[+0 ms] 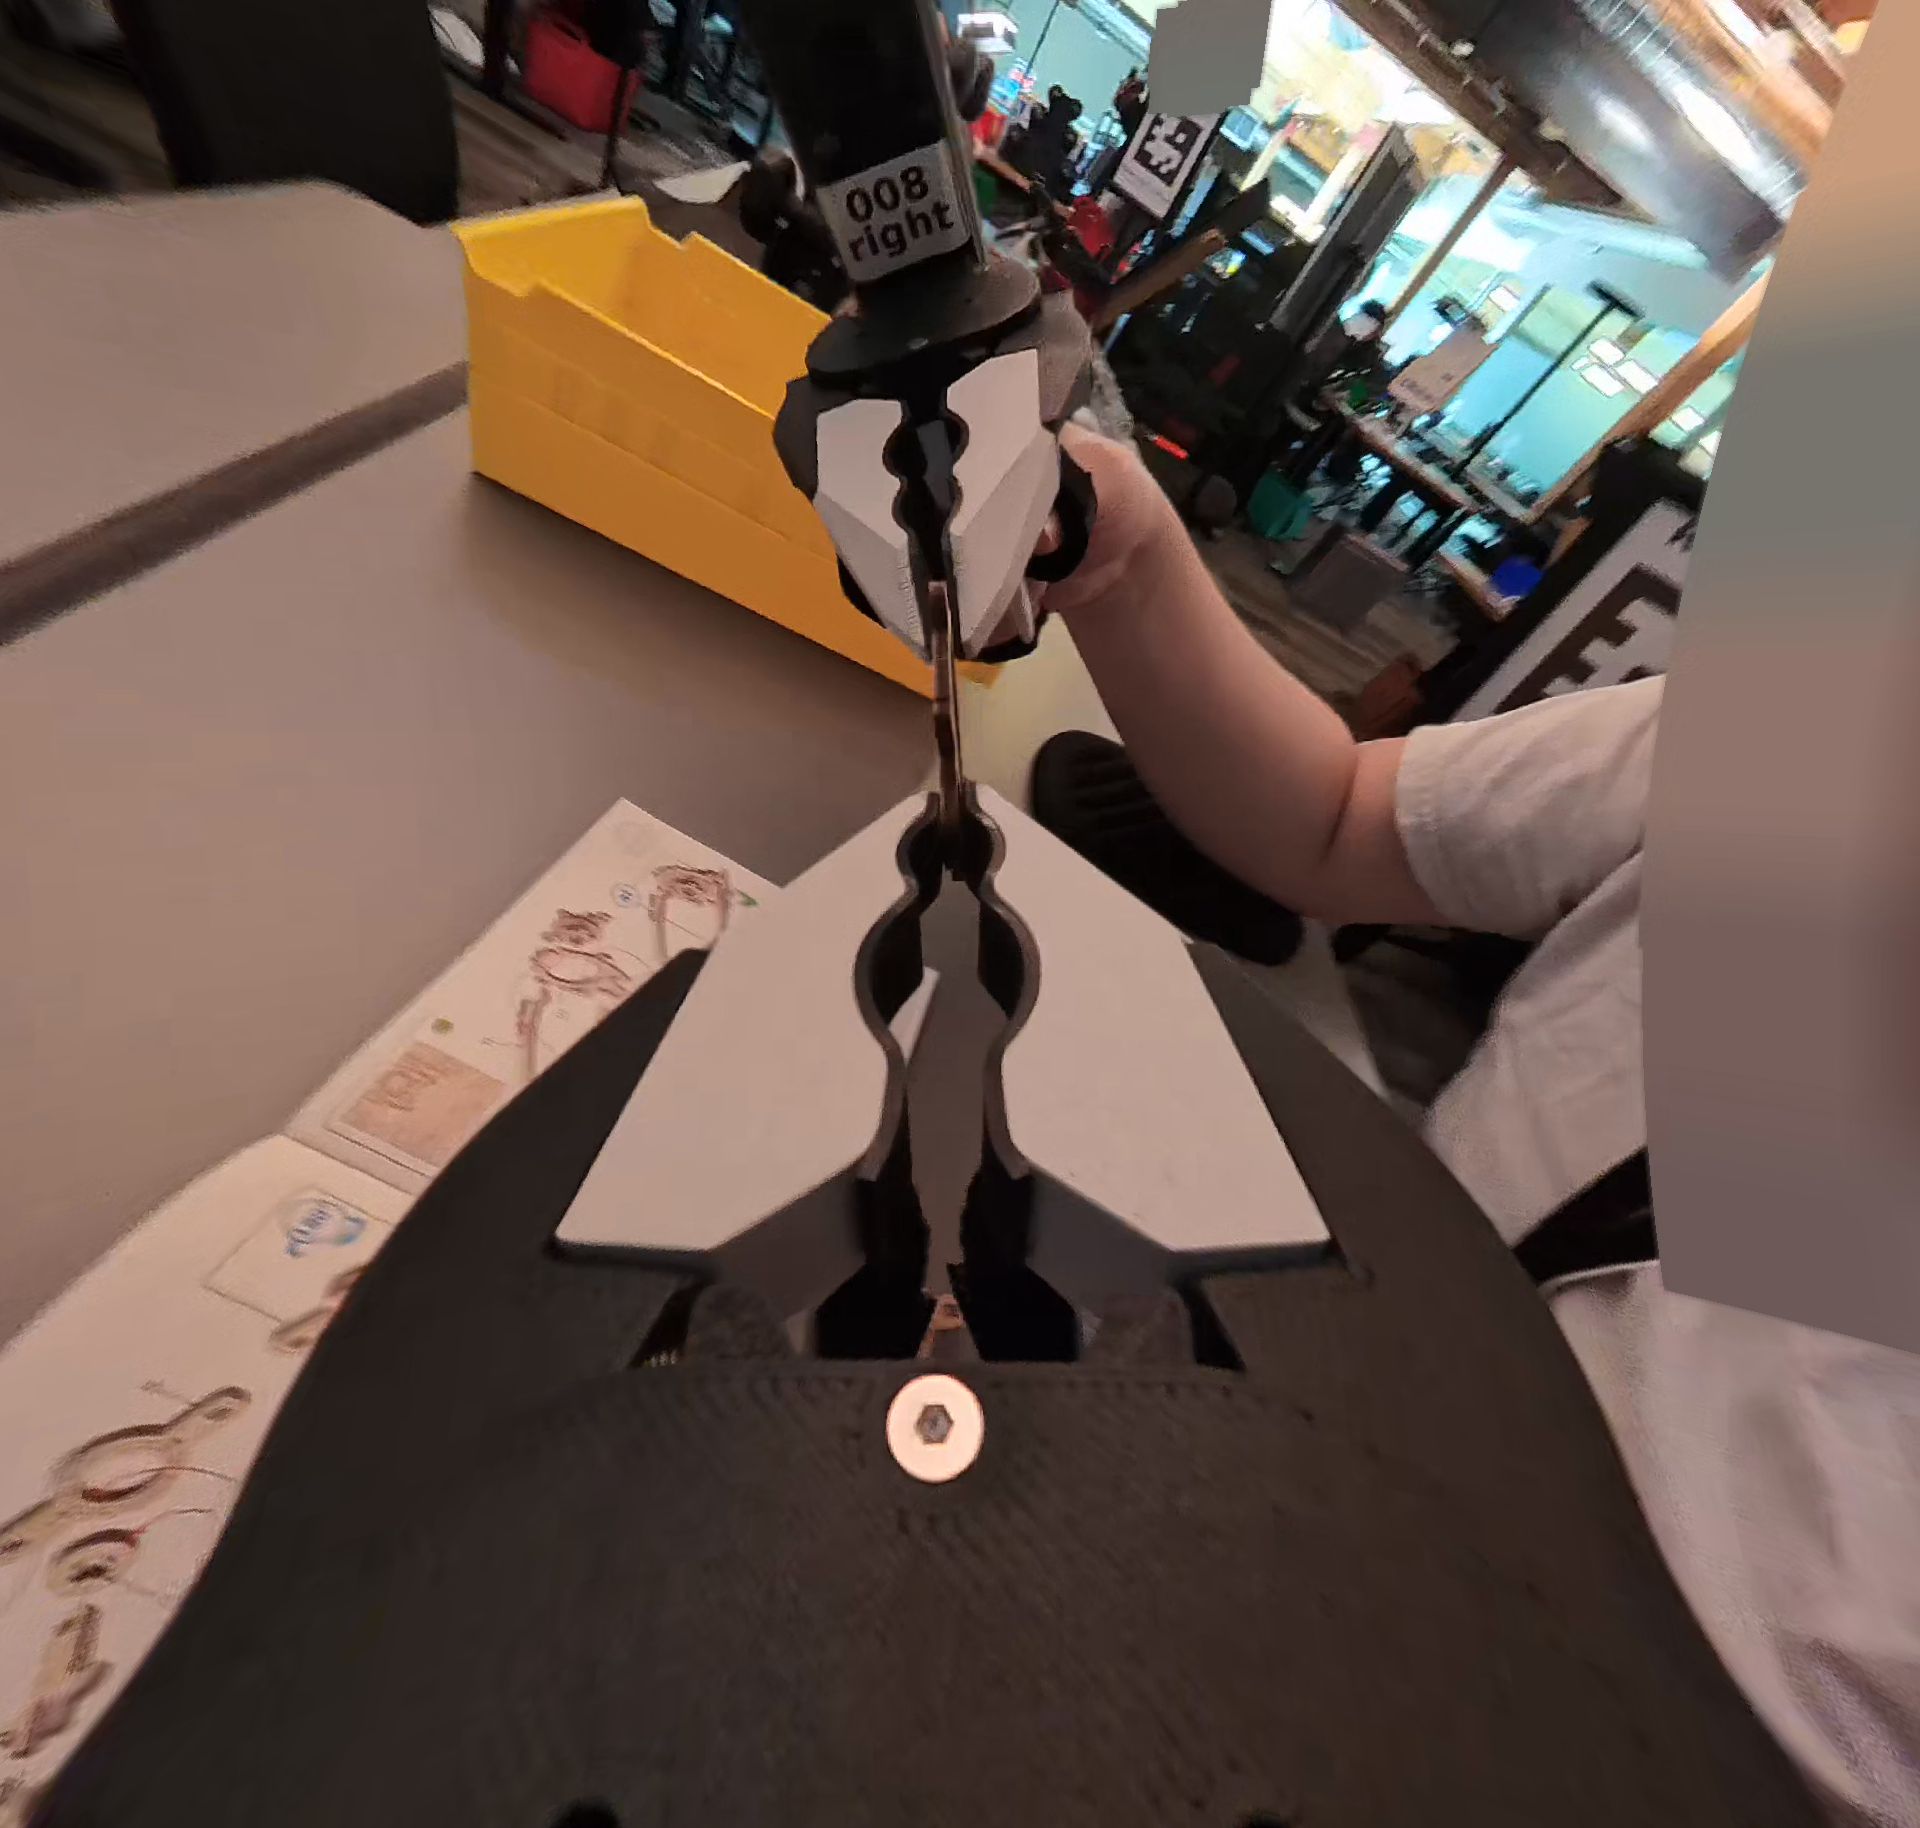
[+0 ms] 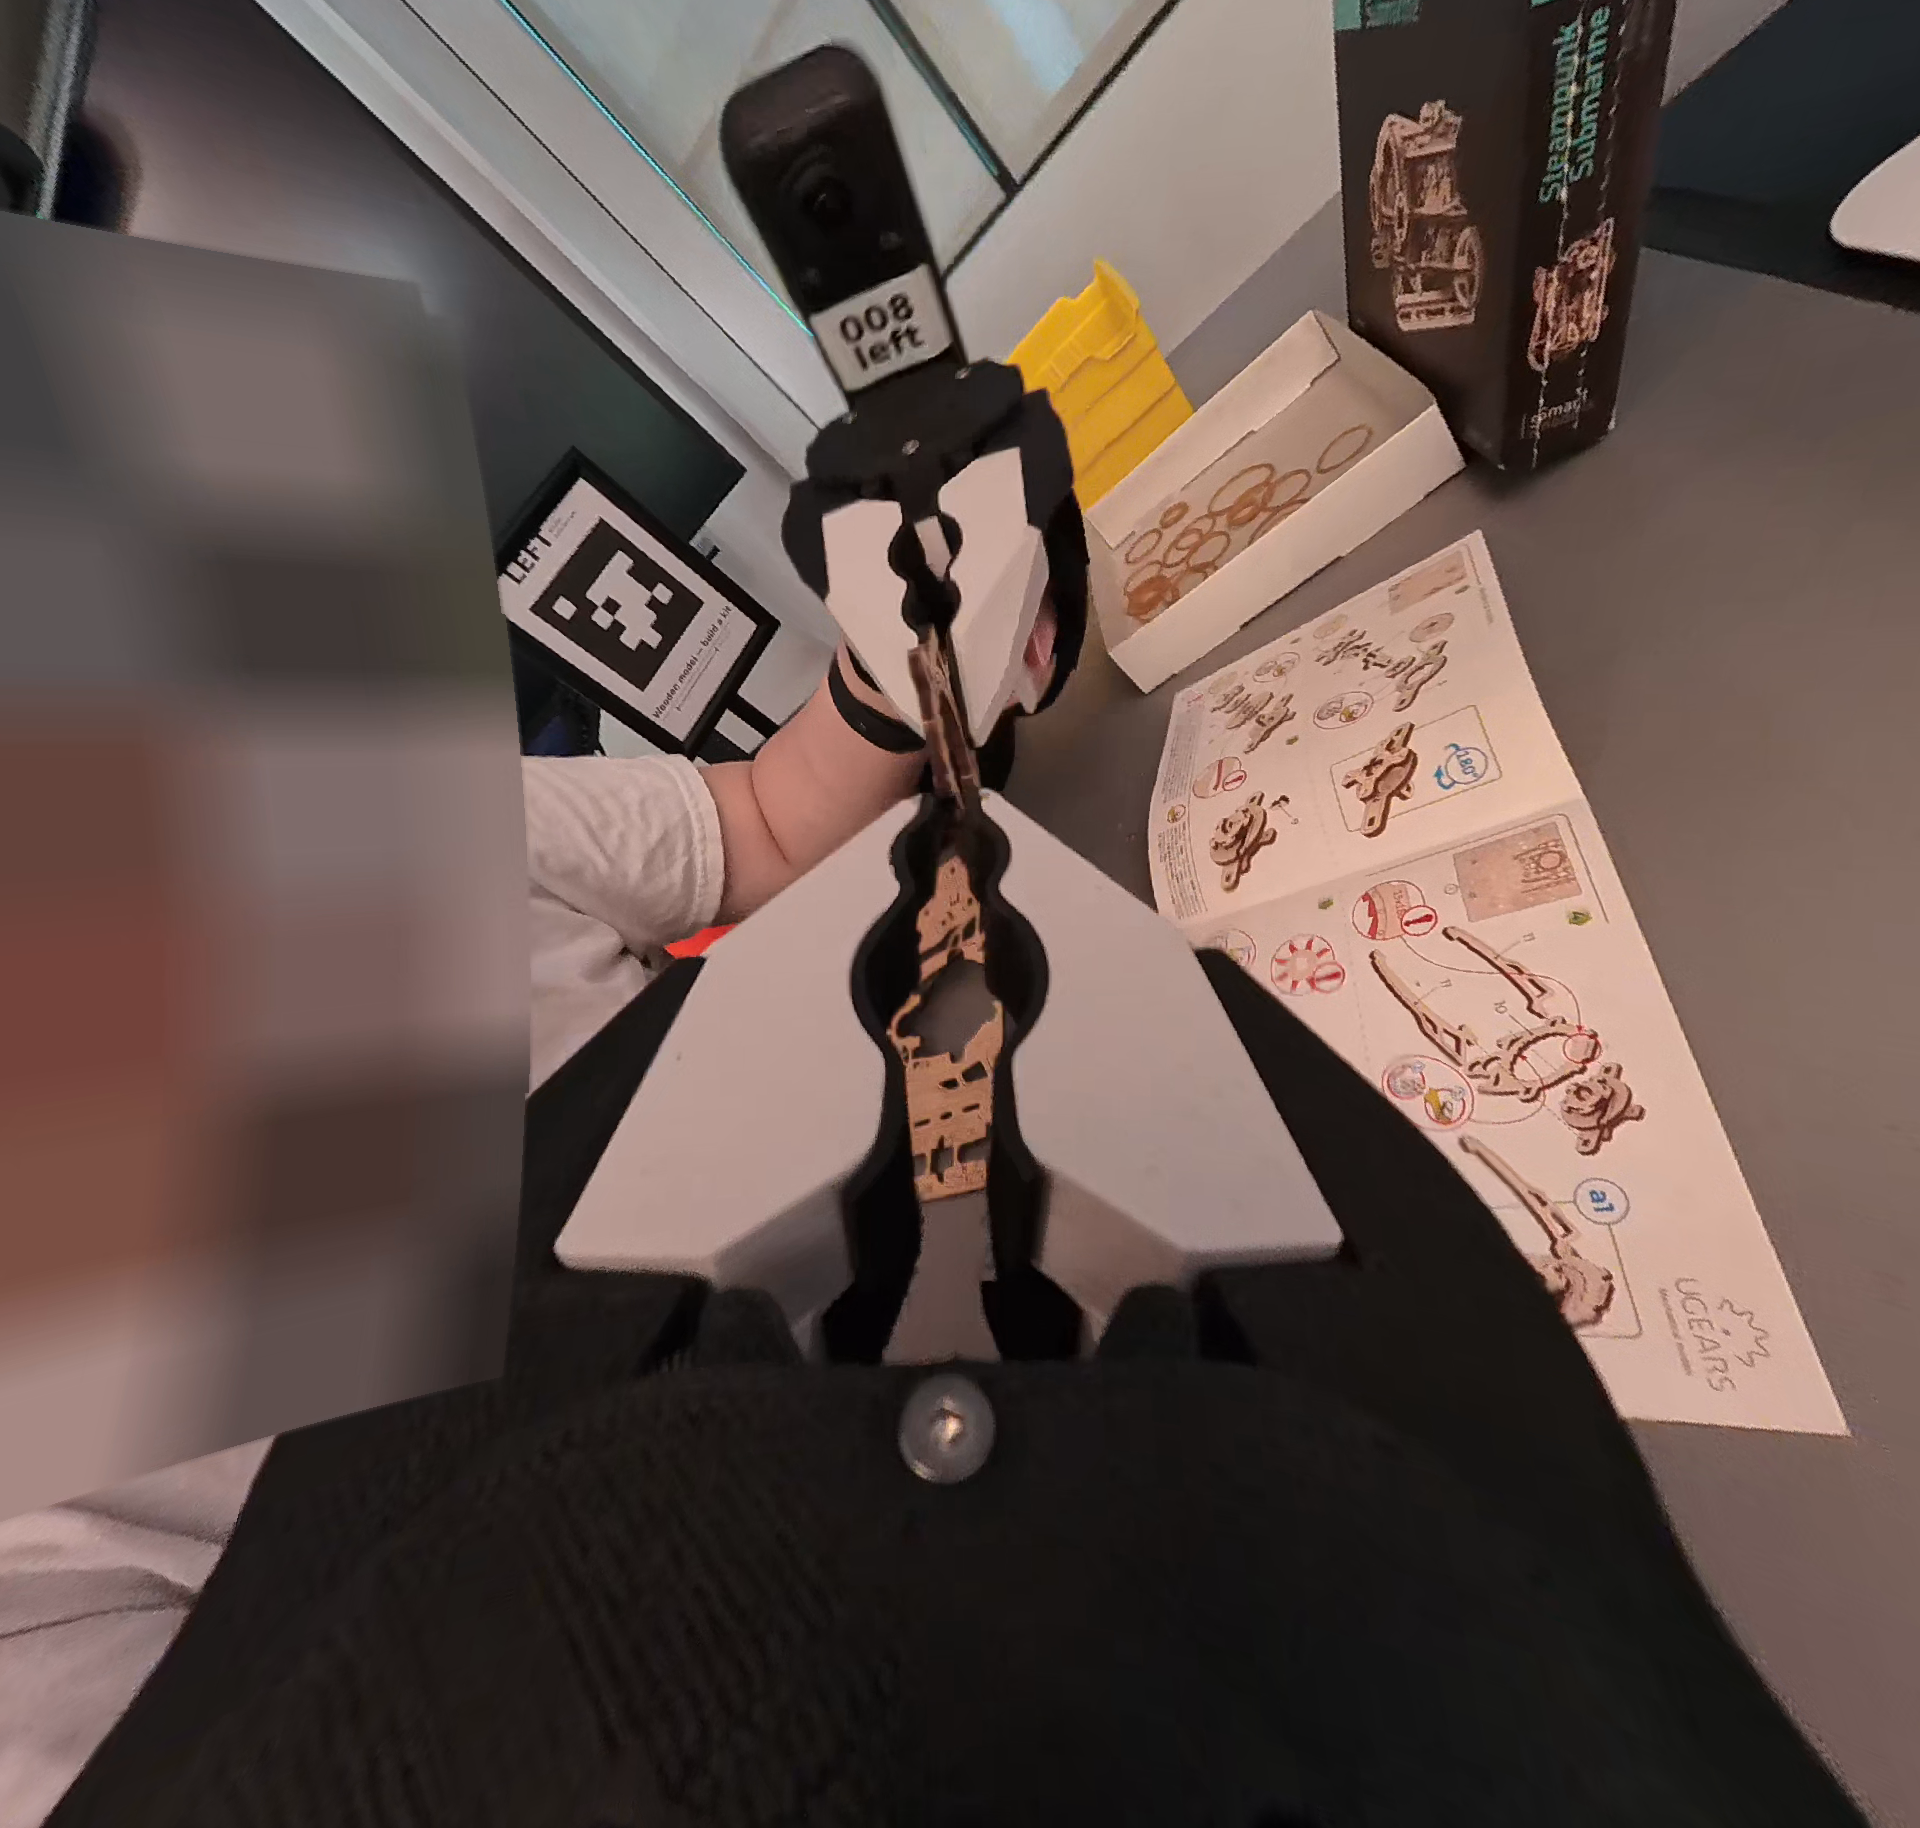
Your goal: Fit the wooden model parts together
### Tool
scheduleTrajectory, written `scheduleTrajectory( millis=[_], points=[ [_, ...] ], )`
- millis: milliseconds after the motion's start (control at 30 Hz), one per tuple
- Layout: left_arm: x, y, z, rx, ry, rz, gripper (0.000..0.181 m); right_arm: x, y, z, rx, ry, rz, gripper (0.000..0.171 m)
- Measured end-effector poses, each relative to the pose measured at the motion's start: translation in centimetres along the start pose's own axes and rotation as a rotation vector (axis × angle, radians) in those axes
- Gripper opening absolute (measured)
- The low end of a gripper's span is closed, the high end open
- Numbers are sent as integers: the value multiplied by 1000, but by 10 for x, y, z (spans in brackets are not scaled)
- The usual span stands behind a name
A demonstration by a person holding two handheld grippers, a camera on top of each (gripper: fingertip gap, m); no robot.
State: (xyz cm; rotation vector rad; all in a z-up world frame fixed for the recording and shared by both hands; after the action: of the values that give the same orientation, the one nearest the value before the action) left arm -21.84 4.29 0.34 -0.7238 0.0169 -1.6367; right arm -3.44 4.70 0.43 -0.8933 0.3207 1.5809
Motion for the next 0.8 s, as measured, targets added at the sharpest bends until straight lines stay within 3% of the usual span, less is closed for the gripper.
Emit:
scheduleTrajectory(
  millis=[133, 233, 333, 567, 700, 800],
  points=[
    [8, -9, 7, 65, 258, 326, 0, 3, -20, 4, 109, 47, -60, 27],
    [15, -18, 7, 69, 541, 739, 0, 8, -37, 7, 272, 139, -4, 29],
    [25, -9, 2, 2, 797, 1011, 0, 23, -33, 4, 334, 267, 80, 31],
    [26, 21, -15, -185, 1220, 1358, 0, 39, 4, -2, 263, 380, 231, 33],
    [24, 29, -20, -248, 1267, 1379, 0, 42, 4, -4, 269, 384, 260, 19],
    [24, 30, -22, -273, 1327, 1402, 0, 42, 5, -5, 259, 395, 292, 18]
  ],
)
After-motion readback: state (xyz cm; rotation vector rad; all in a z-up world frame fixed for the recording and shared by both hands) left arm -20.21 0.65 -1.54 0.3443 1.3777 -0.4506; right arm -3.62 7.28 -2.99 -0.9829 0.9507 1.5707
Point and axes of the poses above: each gripper's, where its closed fingertips meet, y out along the fingers, z out of its top, x = y × z across the jaws, the point moved 8 cm from there along -y, back along the fingers, and after that the axes turned 15 degrees about -x, right-handed, at the moved point
